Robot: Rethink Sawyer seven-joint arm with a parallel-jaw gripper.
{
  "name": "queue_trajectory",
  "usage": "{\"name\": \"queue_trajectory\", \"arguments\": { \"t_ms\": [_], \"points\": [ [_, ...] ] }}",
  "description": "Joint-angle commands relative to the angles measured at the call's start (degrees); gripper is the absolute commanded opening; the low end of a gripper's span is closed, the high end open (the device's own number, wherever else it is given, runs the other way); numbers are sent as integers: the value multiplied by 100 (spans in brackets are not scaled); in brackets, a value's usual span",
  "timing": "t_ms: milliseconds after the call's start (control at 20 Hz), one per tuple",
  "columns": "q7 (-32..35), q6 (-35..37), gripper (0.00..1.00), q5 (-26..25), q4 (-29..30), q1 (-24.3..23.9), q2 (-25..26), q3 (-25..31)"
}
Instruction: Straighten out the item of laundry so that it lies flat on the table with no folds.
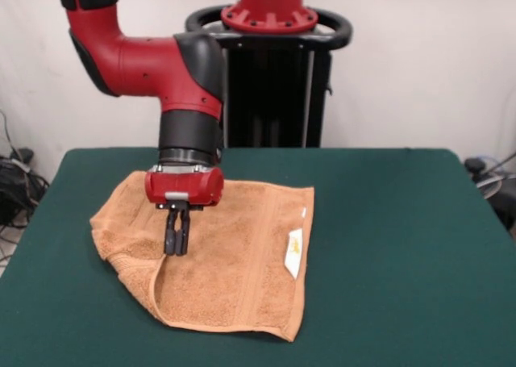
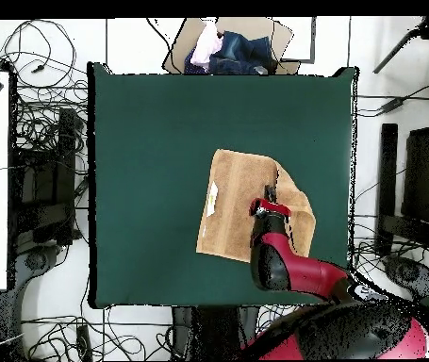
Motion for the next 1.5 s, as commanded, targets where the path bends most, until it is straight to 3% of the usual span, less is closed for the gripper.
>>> {"name": "queue_trajectory", "arguments": {
  "t_ms": [50, 350, 700, 1050, 1500],
  "points": [
    [837, 868, 0, -288, -429, -68, 239, 370],
    [794, 797, 0, -264, -507, -58, 348, 256],
    [686, 906, 0, -380, -1000, -106, 775, 271],
    [738, 1292, 0, -870, -1563, -336, 1311, 547],
    [851, 1114, 0, -776, -1458, -248, 1349, 324]
  ]
}}
